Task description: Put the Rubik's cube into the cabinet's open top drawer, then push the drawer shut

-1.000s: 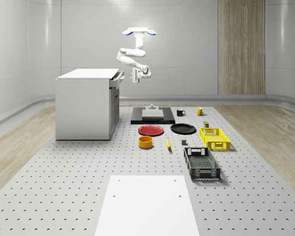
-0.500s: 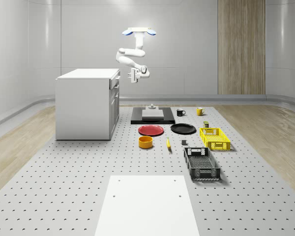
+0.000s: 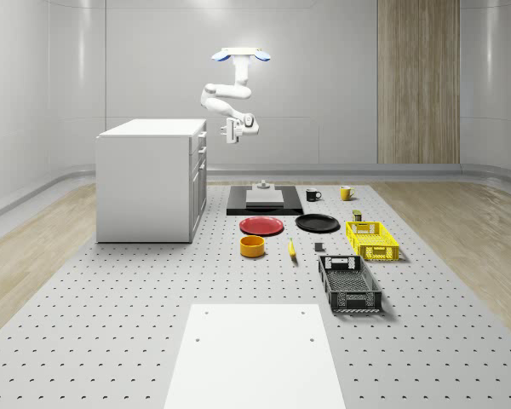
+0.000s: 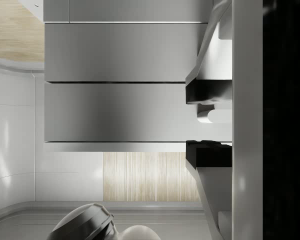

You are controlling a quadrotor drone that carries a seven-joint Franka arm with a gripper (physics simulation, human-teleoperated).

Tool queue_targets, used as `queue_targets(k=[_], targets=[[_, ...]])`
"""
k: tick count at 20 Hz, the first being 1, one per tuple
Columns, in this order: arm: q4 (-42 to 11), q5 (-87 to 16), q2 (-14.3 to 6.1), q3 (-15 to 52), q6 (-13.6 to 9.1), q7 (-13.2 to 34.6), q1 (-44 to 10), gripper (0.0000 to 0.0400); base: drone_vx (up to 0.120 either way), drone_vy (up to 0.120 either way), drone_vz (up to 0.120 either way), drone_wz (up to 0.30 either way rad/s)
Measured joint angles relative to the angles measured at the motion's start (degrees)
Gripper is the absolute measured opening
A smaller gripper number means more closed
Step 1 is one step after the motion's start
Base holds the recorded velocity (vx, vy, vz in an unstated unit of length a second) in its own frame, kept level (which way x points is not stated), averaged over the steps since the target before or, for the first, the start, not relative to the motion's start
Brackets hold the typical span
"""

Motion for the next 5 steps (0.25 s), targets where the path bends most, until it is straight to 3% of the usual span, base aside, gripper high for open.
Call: queue_targets(k=[5], targets=[[-0.1,-0.4,0.2,0.0,-0.1,-0.3,0.2,0.0105,0.000,0.000,0.000,0.000]])
